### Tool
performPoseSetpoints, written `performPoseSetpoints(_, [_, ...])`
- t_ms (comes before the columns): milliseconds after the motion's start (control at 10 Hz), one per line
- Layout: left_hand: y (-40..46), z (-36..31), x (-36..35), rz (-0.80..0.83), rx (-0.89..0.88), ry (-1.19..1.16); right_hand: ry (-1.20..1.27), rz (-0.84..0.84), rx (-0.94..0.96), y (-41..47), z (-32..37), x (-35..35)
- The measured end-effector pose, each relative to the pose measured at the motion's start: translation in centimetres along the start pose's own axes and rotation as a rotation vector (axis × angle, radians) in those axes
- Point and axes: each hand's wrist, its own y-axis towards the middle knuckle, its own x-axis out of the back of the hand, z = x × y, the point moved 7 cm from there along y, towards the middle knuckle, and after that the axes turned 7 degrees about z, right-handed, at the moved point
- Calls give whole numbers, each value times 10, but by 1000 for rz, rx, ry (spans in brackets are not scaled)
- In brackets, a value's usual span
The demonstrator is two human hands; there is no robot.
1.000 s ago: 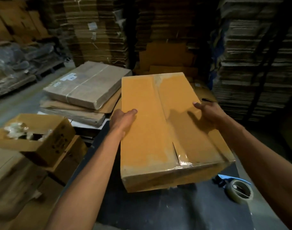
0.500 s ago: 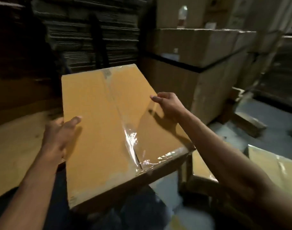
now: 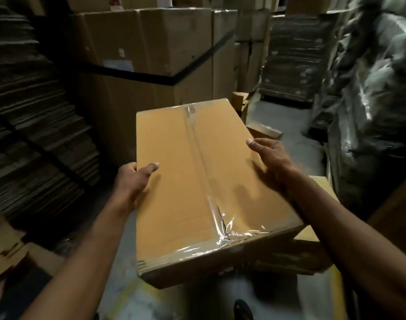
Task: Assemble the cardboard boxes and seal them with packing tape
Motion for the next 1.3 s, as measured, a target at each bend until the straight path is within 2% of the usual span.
performPoseSetpoints(100, [70,19,-77,33,110,47,-37,-9,-39,65,-63,25])
performPoseSetpoints(200, [143,56,-144,88,227,215,-92,-68,-140,126,-135,36])
performPoseSetpoints(400, [234,120,-238,98,391,343,-85,-125,-354,210,-255,34])
performPoseSetpoints(600, [295,178,-281,83,460,410,-73,-134,-394,264,-328,16])
performPoseSetpoints(700, [308,205,-293,69,525,325,-88,-92,-394,284,-352,9])
performPoseSetpoints(900, [324,255,-331,328,625,272,-58,109,-421,301,-406,-12])
performPoseSetpoints(1000, [325,261,-333,325,622,335,-34,134,-445,305,-419,-20])
performPoseSetpoints(1100, [324,268,-331,323,636,277,-7,134,-488,303,-428,-23])
performPoseSetpoints(1300, [302,271,-330,368,540,401,-134,141,-517,286,-436,-23])
